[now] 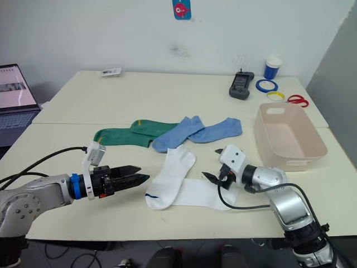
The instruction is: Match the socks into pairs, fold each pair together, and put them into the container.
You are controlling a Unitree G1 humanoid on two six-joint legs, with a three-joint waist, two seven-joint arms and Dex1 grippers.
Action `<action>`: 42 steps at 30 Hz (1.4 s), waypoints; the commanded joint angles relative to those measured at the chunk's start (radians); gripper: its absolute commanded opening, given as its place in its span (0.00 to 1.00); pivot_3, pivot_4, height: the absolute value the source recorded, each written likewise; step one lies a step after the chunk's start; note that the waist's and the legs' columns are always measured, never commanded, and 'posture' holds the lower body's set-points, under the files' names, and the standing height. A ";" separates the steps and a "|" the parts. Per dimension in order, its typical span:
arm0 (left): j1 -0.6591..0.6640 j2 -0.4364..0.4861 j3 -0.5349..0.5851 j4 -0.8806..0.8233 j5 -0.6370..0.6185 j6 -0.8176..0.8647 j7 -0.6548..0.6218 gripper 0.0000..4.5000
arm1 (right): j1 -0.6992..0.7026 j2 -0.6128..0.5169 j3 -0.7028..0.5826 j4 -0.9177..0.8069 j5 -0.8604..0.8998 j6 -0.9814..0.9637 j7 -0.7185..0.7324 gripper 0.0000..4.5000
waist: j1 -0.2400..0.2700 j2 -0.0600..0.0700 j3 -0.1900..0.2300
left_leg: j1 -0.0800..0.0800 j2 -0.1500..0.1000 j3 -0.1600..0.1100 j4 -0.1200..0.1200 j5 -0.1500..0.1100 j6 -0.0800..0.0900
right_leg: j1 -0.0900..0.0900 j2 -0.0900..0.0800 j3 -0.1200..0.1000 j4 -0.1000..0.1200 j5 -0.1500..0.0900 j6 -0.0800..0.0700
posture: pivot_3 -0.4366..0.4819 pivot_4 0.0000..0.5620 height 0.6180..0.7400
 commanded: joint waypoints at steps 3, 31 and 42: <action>0.015 -0.072 -0.053 0.018 0.100 -0.037 0.039 0.91 | 0.009 -0.003 -0.024 -0.046 0.003 -0.009 -0.012 1.00 | 0.004 0.000 0.000 | 0.000 0.001 -0.001 0.000 0.000 0.000 | 0.000 0.000 -0.002 0.001 0.000 0.000 | 0.48 0.27 1.00; 0.026 -0.202 0.145 -0.055 -0.280 0.243 0.184 0.01 | 0.007 -0.010 -0.029 -0.034 0.006 -0.022 0.004 1.00 | 0.005 0.000 0.000 | 0.000 0.001 -0.002 0.000 0.000 0.000 | 0.000 -0.001 -0.002 0.002 -0.001 0.001 | 0.48 0.27 1.00; 0.088 -0.331 0.034 -0.144 -0.514 0.262 0.432 0.01 | 0.004 -0.027 -0.051 -0.010 0.009 -0.027 0.006 1.00 | 0.006 0.000 0.000 | 0.000 0.000 -0.002 0.001 0.000 0.000 | 0.001 -0.001 -0.002 0.002 0.000 0.000 | 0.48 0.27 1.00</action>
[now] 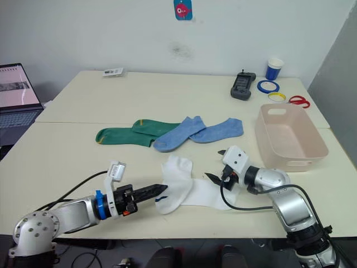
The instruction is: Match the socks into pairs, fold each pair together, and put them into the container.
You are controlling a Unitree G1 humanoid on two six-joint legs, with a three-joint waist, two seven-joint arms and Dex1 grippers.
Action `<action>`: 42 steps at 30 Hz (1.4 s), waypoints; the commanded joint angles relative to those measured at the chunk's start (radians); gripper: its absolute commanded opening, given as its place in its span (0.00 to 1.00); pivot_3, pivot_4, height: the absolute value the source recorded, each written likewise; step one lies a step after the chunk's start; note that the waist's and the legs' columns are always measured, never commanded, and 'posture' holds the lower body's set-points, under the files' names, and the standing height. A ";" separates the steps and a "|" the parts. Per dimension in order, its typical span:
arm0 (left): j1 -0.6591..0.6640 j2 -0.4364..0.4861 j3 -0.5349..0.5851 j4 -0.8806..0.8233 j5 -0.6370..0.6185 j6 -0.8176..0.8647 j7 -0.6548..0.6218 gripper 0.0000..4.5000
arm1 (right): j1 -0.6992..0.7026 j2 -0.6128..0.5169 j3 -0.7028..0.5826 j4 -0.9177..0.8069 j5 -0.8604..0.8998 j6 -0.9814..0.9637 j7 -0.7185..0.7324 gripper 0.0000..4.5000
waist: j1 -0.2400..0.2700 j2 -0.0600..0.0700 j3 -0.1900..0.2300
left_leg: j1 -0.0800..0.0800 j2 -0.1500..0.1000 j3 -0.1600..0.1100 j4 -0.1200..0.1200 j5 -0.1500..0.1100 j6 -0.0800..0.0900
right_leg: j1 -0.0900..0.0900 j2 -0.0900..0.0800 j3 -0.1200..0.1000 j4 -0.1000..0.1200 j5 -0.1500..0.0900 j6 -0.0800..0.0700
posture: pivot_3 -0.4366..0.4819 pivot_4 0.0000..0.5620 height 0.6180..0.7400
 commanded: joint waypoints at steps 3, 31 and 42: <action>0.031 -0.006 -0.059 -0.072 -0.032 -0.023 0.034 0.01 | -0.011 -0.015 -0.036 -0.026 0.010 -0.019 0.006 1.00 | -0.001 0.000 0.000 | 0.000 0.000 0.000 0.000 0.000 0.000 | 0.000 0.000 0.000 0.000 0.000 0.000 | 0.48 0.27 1.00; -0.484 0.129 -0.399 0.570 0.891 -0.598 -0.569 0.71 | 0.048 -0.130 0.105 -0.147 0.187 0.230 0.231 1.00 | 0.003 -0.001 0.002 | -0.002 -0.001 0.001 0.000 0.000 0.001 | -0.001 0.002 0.000 -0.004 0.000 0.002 | 0.48 0.27 1.00; -0.565 0.017 -0.419 0.703 1.015 -0.645 -0.628 0.57 | -0.001 0.017 0.100 -0.095 0.285 0.375 0.190 1.00 | -0.001 -0.001 0.002 | -0.001 -0.001 0.000 0.001 0.000 0.000 | -0.001 0.002 0.000 0.000 -0.002 0.005 | 0.48 0.27 1.00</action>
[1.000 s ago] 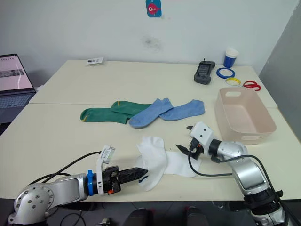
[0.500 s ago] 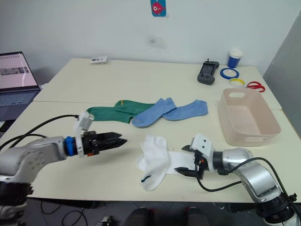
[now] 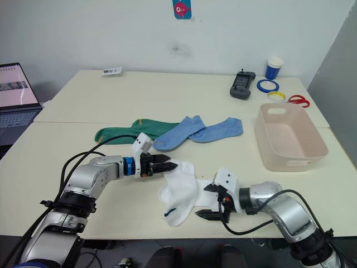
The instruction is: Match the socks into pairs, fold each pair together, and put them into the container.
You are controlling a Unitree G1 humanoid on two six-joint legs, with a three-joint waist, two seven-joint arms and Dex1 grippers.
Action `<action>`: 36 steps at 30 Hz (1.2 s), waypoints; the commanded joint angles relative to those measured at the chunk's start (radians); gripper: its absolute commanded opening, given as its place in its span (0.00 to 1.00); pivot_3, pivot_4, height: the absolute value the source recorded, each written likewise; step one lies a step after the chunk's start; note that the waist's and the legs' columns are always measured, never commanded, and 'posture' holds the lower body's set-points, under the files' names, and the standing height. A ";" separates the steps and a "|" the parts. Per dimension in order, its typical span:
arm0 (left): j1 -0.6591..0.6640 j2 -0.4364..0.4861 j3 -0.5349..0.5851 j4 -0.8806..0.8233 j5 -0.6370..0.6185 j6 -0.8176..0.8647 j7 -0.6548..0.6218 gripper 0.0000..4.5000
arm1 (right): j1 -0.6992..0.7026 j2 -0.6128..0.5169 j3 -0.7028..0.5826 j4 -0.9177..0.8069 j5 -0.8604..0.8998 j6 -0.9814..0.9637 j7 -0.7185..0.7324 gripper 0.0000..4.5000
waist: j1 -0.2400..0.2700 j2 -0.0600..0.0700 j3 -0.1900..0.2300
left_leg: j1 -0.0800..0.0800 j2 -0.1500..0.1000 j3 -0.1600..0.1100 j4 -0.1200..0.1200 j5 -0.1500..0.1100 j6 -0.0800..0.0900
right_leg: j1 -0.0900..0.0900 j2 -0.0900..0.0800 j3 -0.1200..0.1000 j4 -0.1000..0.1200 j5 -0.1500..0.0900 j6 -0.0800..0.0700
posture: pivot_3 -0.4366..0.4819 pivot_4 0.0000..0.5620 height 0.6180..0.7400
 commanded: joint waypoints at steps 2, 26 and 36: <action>-0.020 -0.016 0.003 0.002 0.033 -0.013 -0.028 0.43 | -0.045 0.057 -0.024 0.011 0.066 0.065 -0.020 0.96 | 0.000 0.000 0.000 | 0.000 0.000 0.000 0.000 0.000 0.000 | 0.000 0.000 0.000 0.000 0.001 -0.002 | 0.48 0.27 1.00; 0.102 0.002 0.131 -0.259 -0.033 0.121 -0.005 0.00 | -0.086 0.080 -0.155 0.026 0.235 0.218 -0.072 0.00 | -0.001 0.000 0.000 | 0.000 0.000 -0.001 0.000 0.000 0.000 | 0.000 0.000 0.000 0.000 0.002 -0.004 | 0.48 0.27 1.00; 0.314 0.035 0.245 -0.590 -0.156 0.271 0.094 0.00 | -0.201 -0.111 -0.151 0.103 0.234 0.189 0.079 0.00 | -0.003 0.000 0.000 | 0.000 0.000 -0.001 0.000 0.000 0.000 | 0.000 -0.001 0.000 0.001 0.002 -0.004 | 0.48 0.27 1.00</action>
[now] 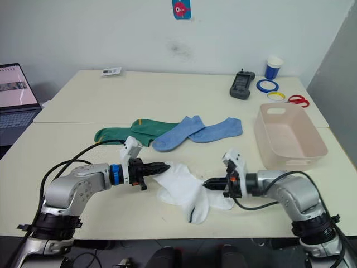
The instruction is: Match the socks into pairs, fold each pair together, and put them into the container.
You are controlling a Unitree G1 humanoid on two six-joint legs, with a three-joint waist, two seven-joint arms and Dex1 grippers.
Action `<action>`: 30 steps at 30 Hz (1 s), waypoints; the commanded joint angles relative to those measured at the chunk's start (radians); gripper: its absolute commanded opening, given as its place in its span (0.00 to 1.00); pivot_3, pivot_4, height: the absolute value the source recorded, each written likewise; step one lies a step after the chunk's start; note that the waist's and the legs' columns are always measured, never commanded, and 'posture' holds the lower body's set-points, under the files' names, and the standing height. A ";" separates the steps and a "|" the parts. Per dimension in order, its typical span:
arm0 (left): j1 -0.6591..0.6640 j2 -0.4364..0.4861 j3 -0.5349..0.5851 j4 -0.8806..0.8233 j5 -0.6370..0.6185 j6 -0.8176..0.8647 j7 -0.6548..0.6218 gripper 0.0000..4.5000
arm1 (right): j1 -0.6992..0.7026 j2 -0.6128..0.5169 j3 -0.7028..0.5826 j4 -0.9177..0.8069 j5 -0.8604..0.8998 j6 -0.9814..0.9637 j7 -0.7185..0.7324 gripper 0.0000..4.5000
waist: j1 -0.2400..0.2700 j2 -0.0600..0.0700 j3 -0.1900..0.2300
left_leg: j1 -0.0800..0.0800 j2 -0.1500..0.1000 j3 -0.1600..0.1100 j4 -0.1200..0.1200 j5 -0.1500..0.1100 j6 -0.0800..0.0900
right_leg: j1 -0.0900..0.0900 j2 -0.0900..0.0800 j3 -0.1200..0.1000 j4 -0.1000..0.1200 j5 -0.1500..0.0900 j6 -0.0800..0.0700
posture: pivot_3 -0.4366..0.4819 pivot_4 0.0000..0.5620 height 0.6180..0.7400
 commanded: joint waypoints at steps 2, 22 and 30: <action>0.086 -0.024 0.059 -0.142 -0.054 0.031 0.080 0.00 | -0.069 -0.058 0.031 0.056 -0.018 -0.057 0.107 0.00 | 0.000 0.000 0.000 | 0.000 0.000 0.001 0.000 0.000 0.000 | 0.000 0.000 0.001 0.000 0.000 0.000 | 0.48 0.27 1.00; 0.192 0.008 0.095 -0.145 -0.050 -0.072 0.148 0.00 | -0.034 0.032 0.101 0.013 -0.109 -0.070 -0.008 0.28 | 0.004 0.000 0.000 | 0.000 -0.001 0.000 0.000 0.000 0.000 | 0.000 -0.001 0.000 0.000 0.000 0.000 | 0.48 0.27 1.00; 0.093 0.115 0.110 -0.007 -0.077 -0.042 0.017 0.43 | 0.074 -0.027 0.037 -0.127 -0.077 -0.015 -0.061 0.62 | 0.002 0.000 0.000 | 0.000 0.000 0.000 0.000 0.000 0.000 | 0.000 0.000 0.000 0.000 0.000 0.000 | 0.48 0.27 1.00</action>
